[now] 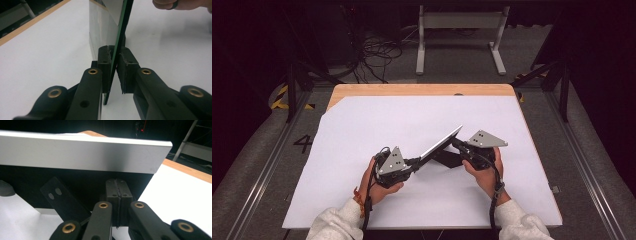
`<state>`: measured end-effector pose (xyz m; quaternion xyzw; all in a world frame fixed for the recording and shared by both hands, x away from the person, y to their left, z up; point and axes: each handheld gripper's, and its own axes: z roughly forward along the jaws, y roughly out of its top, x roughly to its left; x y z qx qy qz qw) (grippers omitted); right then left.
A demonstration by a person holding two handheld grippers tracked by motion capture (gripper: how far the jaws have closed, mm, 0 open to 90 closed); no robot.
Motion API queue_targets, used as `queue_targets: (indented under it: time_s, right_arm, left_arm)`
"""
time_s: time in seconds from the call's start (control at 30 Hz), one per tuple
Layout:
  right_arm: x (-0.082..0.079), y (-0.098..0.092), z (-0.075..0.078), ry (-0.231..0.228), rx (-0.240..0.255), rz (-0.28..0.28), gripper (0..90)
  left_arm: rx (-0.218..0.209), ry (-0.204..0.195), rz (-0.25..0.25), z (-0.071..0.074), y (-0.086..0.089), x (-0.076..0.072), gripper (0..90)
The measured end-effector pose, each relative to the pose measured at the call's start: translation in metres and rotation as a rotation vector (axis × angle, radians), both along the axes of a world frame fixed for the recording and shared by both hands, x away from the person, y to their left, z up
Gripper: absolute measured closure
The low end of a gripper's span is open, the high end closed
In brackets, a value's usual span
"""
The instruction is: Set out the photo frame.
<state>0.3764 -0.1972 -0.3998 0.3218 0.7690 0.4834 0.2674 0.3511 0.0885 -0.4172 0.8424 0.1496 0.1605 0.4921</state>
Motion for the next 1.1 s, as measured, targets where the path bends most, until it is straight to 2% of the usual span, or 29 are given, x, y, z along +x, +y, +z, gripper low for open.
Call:
queue_targets:
  time_s: [0.17, 0.67, 1.1]
  right_arm:
    - [0.001, 0.004, 0.001, 0.001, 0.011, 0.006, 90.0]
    - [0.002, 0.019, 0.002, 0.002, -0.005, 0.031, 90.0]
    - [-0.003, 0.026, 0.004, 0.0, -0.005, 0.056, 90.0]
  left_arm:
    - [0.007, 0.0, -0.014, 0.001, -0.004, -0.003, 80.1]
    - [0.029, -0.013, -0.049, 0.004, -0.018, -0.015, 74.3]
    - [0.002, 0.004, -0.054, 0.002, -0.022, -0.014, 72.0]
